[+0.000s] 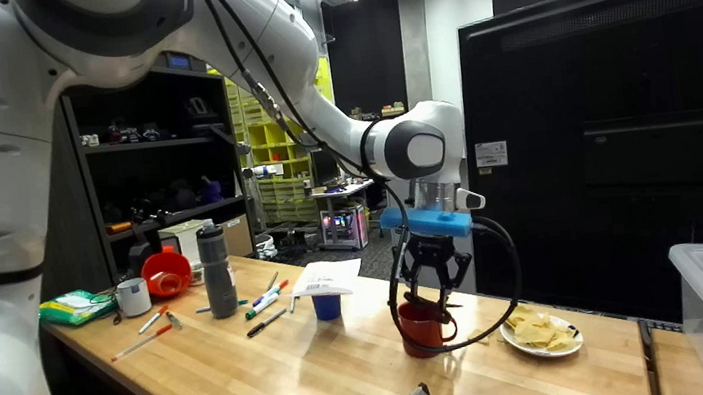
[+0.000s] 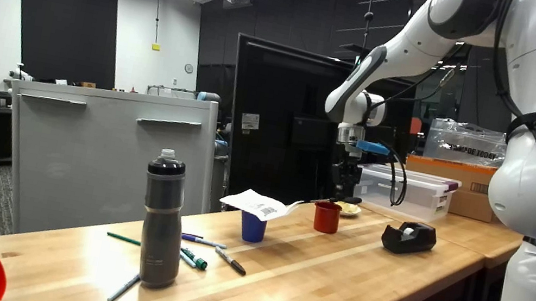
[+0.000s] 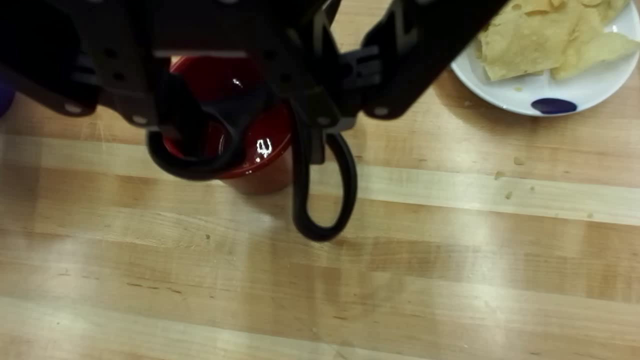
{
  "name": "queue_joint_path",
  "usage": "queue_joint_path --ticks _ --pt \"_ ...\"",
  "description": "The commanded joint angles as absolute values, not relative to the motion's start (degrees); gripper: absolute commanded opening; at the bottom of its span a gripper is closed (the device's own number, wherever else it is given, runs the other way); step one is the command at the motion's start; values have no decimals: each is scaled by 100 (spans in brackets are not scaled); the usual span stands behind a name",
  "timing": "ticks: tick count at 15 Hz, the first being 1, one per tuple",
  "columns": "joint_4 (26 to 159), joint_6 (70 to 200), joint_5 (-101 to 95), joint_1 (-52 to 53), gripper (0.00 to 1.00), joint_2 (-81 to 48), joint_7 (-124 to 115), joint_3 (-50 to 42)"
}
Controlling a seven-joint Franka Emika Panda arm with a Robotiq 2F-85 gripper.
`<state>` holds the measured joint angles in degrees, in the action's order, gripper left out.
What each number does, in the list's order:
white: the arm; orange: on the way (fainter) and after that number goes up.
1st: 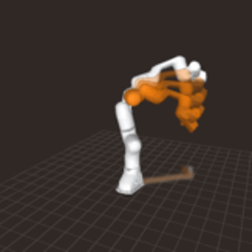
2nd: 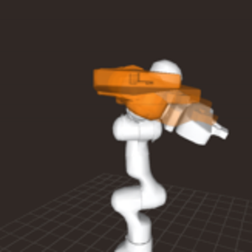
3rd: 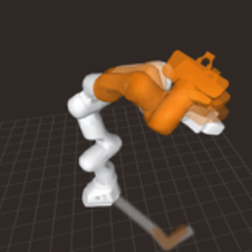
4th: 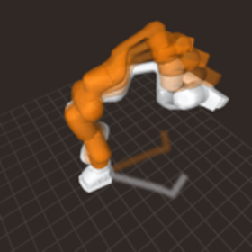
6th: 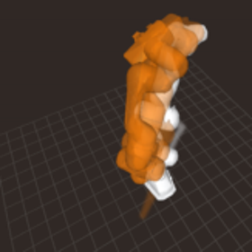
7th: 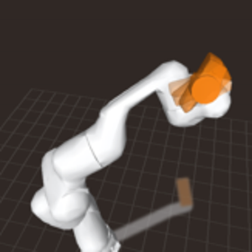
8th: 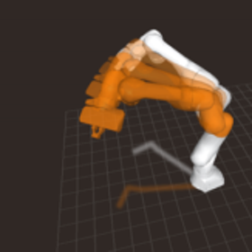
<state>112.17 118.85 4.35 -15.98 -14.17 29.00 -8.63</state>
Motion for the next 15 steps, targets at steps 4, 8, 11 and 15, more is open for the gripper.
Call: queue_joint_path --ticks 4,8,11,15 --pt "11279 11814 558 -1631 55 -1106 3029 -858" --pt "11258 11800 584 -1634 57 -1106 3053 -863" --pt "11226 11771 657 -1663 58 -1163 3098 -870" --pt "11105 11641 919 -1787 60 -1327 3234 -941"
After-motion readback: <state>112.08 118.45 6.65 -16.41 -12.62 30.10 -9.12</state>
